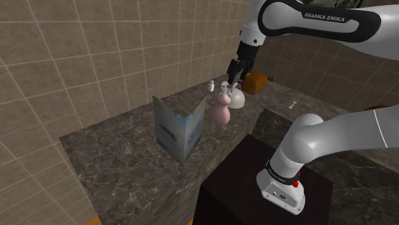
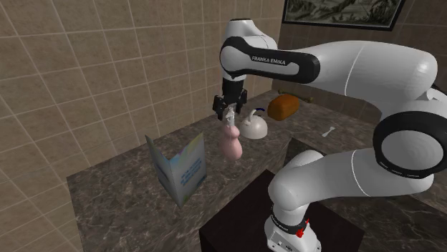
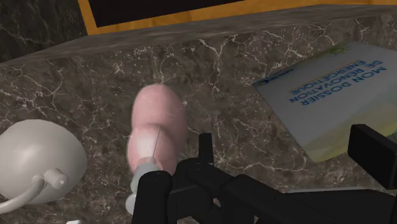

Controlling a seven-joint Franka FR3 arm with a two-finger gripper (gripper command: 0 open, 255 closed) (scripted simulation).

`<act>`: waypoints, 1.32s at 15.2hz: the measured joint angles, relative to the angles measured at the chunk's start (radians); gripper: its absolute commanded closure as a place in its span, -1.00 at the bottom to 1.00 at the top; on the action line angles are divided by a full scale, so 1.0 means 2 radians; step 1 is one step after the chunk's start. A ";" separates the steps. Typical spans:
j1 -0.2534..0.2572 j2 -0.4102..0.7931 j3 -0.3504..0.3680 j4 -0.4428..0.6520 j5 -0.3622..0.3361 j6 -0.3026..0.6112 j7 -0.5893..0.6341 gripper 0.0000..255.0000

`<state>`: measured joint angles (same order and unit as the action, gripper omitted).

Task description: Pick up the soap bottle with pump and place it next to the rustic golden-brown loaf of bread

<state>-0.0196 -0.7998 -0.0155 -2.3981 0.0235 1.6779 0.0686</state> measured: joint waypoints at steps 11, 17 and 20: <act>-0.031 -0.034 -0.064 -0.165 -0.039 0.213 -0.064 -1.00; -0.046 0.019 -0.127 -0.233 -0.059 0.390 -0.118 -1.00; -0.045 0.058 -0.165 -0.252 -0.061 0.473 -0.152 -1.00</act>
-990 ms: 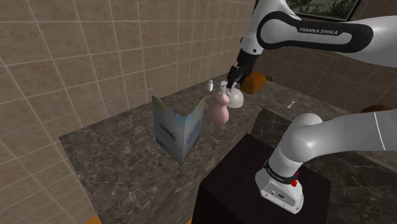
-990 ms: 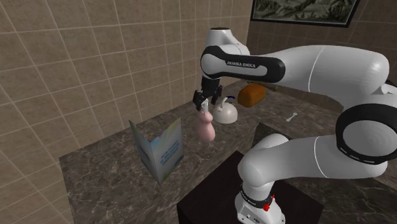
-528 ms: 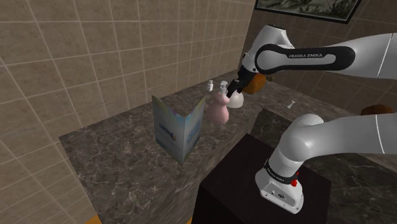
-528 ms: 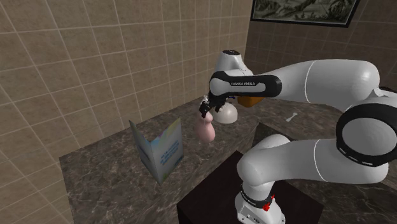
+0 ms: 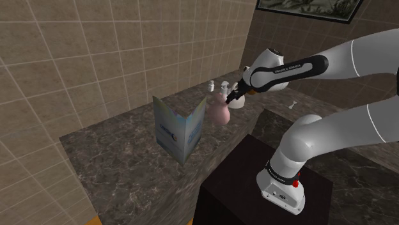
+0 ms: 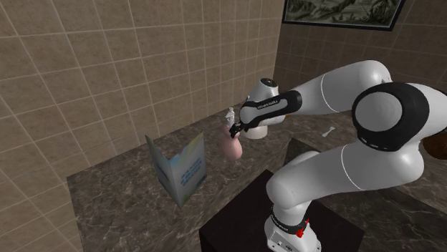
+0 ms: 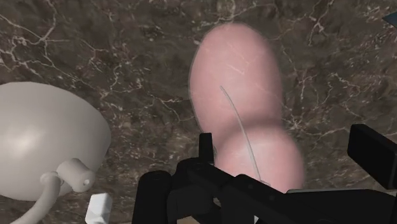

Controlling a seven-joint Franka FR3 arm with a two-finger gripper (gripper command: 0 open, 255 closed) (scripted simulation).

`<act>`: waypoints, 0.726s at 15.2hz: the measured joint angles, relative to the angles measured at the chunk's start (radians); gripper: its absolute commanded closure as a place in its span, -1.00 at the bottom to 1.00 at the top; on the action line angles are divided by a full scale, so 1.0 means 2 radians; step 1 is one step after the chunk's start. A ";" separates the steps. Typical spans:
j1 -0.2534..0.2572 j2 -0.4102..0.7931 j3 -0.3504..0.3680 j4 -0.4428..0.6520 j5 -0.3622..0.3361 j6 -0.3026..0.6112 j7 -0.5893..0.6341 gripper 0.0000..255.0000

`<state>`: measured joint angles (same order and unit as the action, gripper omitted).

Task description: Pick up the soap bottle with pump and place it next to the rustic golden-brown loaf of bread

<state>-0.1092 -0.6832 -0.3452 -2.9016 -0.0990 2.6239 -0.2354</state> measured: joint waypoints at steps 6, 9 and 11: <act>0.023 0.063 -0.023 -0.002 0.011 0.073 -0.015 -1.00; 0.034 0.087 -0.032 -0.001 0.017 0.097 -0.019 -1.00; 0.036 0.089 -0.033 -0.001 0.018 0.100 -0.020 -1.00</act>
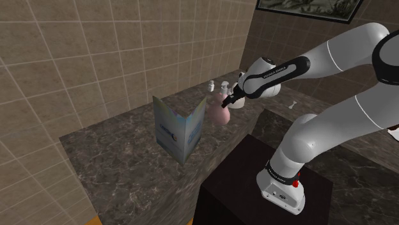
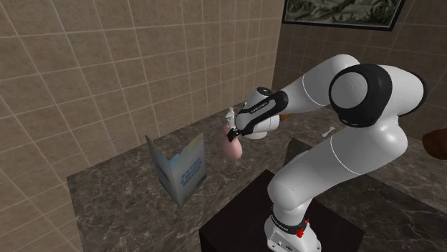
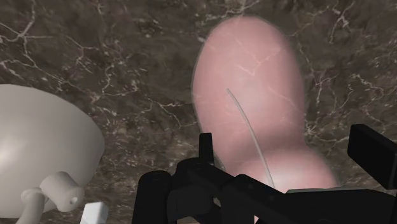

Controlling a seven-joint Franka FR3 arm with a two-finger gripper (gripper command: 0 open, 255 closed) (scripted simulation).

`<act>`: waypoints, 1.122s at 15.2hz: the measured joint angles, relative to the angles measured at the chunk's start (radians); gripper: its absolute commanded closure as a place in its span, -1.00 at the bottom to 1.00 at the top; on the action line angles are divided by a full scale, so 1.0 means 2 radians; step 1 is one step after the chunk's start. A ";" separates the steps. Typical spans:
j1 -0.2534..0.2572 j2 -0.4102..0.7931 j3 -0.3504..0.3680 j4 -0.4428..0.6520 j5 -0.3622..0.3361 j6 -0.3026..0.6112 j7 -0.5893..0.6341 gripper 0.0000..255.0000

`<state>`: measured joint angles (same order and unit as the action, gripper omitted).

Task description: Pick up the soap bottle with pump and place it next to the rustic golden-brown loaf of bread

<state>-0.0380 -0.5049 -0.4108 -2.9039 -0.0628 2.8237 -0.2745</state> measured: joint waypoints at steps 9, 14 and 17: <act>0.000 0.001 0.000 0.000 0.000 0.001 0.000 1.00; 0.000 0.001 0.000 0.000 0.000 0.001 0.000 1.00; -0.007 -0.015 0.008 0.005 -0.004 -0.020 0.006 1.00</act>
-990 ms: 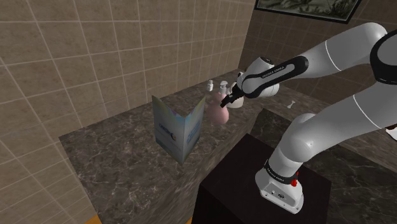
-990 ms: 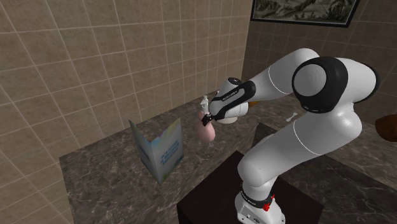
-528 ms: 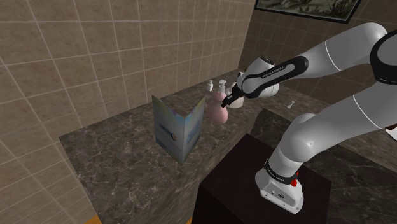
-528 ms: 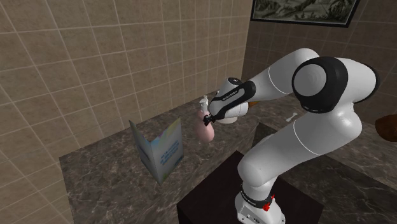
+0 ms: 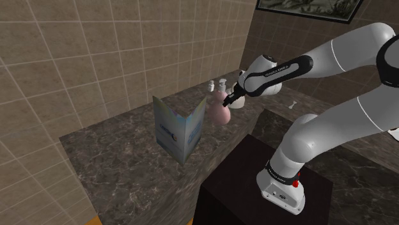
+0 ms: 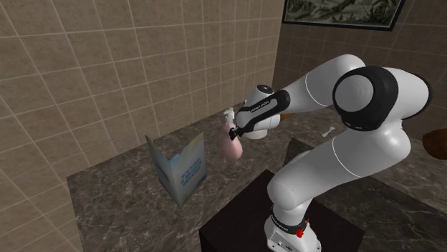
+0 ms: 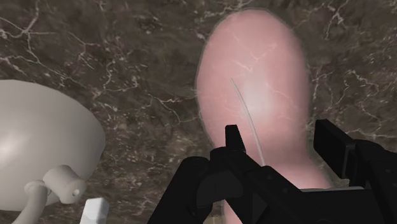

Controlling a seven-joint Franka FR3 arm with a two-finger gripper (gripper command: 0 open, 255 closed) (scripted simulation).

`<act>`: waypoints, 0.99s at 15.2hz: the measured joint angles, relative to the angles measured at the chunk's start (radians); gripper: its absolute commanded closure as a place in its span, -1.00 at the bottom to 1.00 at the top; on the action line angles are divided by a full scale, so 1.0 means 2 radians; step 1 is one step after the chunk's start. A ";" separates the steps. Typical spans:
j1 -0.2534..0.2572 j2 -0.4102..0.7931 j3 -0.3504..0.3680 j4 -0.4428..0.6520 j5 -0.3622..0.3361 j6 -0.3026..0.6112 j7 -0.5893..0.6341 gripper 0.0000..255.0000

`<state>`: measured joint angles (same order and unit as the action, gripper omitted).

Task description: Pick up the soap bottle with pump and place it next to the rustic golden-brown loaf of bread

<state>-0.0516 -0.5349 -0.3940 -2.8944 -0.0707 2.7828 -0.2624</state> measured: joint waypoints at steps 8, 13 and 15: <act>-0.013 -0.044 0.021 0.028 -0.006 -0.072 0.015 1.00; -0.017 -0.068 0.032 0.049 -0.008 -0.117 0.022 1.00; -0.019 -0.078 0.035 0.056 -0.008 -0.135 0.024 1.00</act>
<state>-0.0901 -0.6914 -0.3234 -2.7816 -0.0871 2.5130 -0.2135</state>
